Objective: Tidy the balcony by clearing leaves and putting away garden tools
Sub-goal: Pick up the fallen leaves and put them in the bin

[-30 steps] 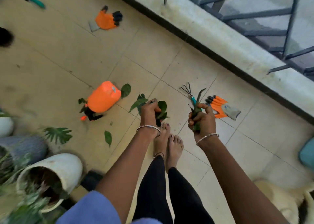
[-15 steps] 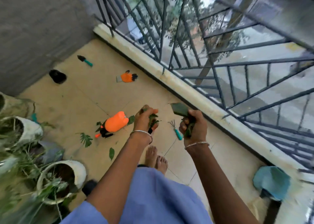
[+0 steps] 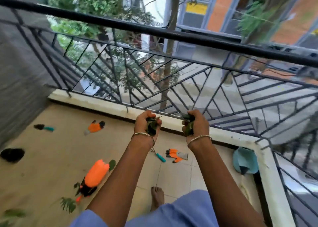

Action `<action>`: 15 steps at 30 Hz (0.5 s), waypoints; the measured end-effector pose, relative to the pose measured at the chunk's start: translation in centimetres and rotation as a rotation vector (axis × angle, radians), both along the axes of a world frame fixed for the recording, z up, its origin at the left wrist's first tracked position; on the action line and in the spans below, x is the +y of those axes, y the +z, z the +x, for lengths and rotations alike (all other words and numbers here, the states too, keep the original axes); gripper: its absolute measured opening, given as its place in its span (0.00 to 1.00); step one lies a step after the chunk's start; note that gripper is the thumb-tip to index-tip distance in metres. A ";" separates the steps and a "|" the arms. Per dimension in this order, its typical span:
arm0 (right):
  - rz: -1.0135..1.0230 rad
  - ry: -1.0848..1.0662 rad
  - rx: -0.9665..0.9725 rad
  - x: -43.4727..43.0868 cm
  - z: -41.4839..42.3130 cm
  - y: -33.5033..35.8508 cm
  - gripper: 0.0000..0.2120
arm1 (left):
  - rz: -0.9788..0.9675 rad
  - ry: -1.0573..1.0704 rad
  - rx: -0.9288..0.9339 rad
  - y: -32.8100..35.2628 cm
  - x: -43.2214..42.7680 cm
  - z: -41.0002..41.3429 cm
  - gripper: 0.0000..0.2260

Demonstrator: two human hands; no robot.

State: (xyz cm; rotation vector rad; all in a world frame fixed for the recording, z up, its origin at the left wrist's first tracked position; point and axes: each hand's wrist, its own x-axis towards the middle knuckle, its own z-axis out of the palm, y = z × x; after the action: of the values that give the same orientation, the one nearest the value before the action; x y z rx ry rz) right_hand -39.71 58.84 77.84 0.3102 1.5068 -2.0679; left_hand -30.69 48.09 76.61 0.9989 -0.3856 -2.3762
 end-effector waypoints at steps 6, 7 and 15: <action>-0.088 -0.207 -0.017 9.1 4.1 0.3 0.07 | 0.140 -0.230 0.073 0.7 7.9 2.0 0.13; -0.096 -0.243 -0.022 10.8 4.9 0.3 0.08 | 0.162 -0.265 0.070 0.8 9.4 2.2 0.12; -0.091 -0.573 -0.026 26.0 9.2 0.1 0.08 | 0.203 -0.613 0.071 -0.1 22.6 1.3 0.10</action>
State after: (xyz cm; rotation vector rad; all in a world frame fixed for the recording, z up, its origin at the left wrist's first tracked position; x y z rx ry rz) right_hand -30.49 84.86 77.91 0.8068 1.4131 -2.5420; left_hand -29.35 70.70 76.56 0.9808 -0.4849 -3.0431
